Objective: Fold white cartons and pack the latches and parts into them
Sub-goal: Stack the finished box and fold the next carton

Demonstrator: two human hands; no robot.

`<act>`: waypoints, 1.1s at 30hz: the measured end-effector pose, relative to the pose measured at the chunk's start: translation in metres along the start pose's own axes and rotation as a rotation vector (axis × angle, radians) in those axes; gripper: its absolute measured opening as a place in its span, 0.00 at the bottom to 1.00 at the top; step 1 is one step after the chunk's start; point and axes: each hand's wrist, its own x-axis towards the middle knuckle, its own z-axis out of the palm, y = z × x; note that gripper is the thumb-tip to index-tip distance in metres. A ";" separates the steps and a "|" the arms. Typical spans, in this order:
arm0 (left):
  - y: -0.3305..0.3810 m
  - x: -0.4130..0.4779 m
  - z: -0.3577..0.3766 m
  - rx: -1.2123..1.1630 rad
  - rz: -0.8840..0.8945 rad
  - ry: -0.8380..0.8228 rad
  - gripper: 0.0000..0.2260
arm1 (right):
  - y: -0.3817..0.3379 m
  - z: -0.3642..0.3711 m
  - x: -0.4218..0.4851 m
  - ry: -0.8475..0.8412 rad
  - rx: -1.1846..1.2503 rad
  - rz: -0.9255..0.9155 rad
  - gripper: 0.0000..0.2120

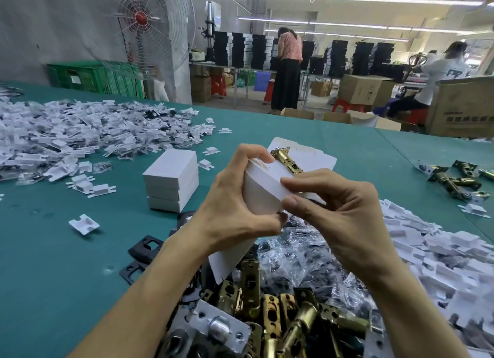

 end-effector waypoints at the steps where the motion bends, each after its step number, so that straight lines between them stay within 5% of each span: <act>1: 0.001 0.000 0.000 0.013 0.013 0.002 0.30 | 0.002 0.001 0.000 0.009 0.020 0.001 0.13; 10: 0.005 0.000 0.001 0.159 0.047 0.091 0.26 | 0.005 0.008 0.000 0.040 -0.104 0.021 0.12; 17: 0.013 0.002 -0.005 0.097 0.076 0.055 0.33 | 0.006 0.006 0.001 0.130 0.253 0.171 0.09; 26: 0.011 0.002 -0.001 0.137 0.108 0.104 0.28 | 0.009 0.007 -0.002 0.085 -0.026 -0.009 0.08; 33: 0.016 0.006 -0.007 -0.242 0.071 0.054 0.21 | 0.007 -0.001 0.002 0.226 0.159 0.022 0.07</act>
